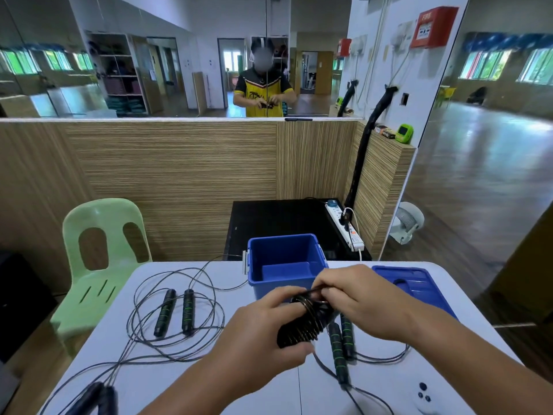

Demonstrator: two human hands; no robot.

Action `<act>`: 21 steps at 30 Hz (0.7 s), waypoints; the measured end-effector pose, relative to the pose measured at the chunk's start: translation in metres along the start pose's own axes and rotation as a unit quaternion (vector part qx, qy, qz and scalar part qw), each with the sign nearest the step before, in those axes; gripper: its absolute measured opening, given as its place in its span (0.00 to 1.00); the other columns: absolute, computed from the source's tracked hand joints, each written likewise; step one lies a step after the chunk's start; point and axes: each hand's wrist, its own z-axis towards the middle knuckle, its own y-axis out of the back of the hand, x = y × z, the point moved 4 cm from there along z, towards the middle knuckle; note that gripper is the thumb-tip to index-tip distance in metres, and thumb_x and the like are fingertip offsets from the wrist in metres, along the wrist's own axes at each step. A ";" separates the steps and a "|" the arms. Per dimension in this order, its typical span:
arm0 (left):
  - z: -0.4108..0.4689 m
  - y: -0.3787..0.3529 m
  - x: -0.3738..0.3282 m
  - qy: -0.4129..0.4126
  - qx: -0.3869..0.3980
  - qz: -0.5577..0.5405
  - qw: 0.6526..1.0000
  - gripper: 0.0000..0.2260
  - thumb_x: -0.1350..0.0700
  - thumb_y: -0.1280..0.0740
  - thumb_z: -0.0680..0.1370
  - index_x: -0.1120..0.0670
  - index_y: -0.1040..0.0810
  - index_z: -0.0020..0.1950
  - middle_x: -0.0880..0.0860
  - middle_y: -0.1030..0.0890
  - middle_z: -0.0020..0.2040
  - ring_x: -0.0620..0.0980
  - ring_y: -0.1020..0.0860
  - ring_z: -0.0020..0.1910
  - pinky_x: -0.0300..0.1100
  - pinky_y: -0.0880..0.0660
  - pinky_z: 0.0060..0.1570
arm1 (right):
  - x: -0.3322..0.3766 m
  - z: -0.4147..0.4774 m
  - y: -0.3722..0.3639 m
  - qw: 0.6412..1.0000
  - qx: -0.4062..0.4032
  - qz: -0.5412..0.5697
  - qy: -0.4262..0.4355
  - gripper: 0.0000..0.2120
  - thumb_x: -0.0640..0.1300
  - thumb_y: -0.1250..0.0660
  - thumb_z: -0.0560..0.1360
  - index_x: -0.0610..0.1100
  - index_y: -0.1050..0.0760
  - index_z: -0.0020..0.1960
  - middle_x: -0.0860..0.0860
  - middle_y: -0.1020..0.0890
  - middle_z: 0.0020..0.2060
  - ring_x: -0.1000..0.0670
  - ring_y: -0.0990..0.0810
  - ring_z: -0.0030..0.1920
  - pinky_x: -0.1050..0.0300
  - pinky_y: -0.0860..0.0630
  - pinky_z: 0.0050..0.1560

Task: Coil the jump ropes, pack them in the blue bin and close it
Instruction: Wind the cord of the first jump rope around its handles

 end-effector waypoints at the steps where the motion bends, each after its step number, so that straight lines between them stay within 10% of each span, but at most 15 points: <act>1: 0.000 0.000 0.001 0.005 -0.007 -0.005 1.000 0.21 0.36 0.34 0.72 0.39 0.22 0.64 0.26 0.36 0.70 0.39 0.24 0.54 0.40 0.23 0.51 | 0.000 -0.001 0.000 1.000 -0.008 0.014 0.004 0.11 0.45 0.41 0.83 0.53 0.20 0.51 0.56 0.18 0.41 0.55 0.20 0.43 0.55 0.23 0.45; 8: -0.002 0.001 0.002 0.016 -0.027 -0.020 0.999 0.23 0.35 0.35 0.70 0.38 0.22 0.64 0.26 0.34 0.70 0.37 0.24 0.57 0.40 0.24 0.54 | -0.005 -0.014 -0.010 0.974 -0.134 0.179 -0.029 0.12 0.40 0.38 0.83 0.50 0.17 0.56 0.56 0.17 0.35 0.55 0.21 0.31 0.58 0.21 0.31; 17: -0.003 0.005 0.003 0.051 -0.042 -0.017 0.998 0.21 0.37 0.31 0.71 0.37 0.22 0.64 0.25 0.35 0.69 0.36 0.25 0.58 0.34 0.26 0.54 | -0.008 -0.019 -0.022 0.962 -0.214 0.155 -0.071 0.15 0.34 0.32 0.76 0.51 0.13 0.47 0.57 0.20 0.43 0.53 0.19 0.44 0.53 0.17 0.40; 21: -0.004 0.003 0.001 0.061 -0.035 -0.001 0.998 0.22 0.35 0.33 0.71 0.36 0.23 0.65 0.26 0.36 0.70 0.38 0.25 0.58 0.39 0.24 0.54 | -0.002 -0.024 -0.022 0.964 -0.249 0.086 -0.031 0.12 0.35 0.29 0.75 0.52 0.13 0.48 0.61 0.16 0.42 0.56 0.18 0.47 0.68 0.25 0.42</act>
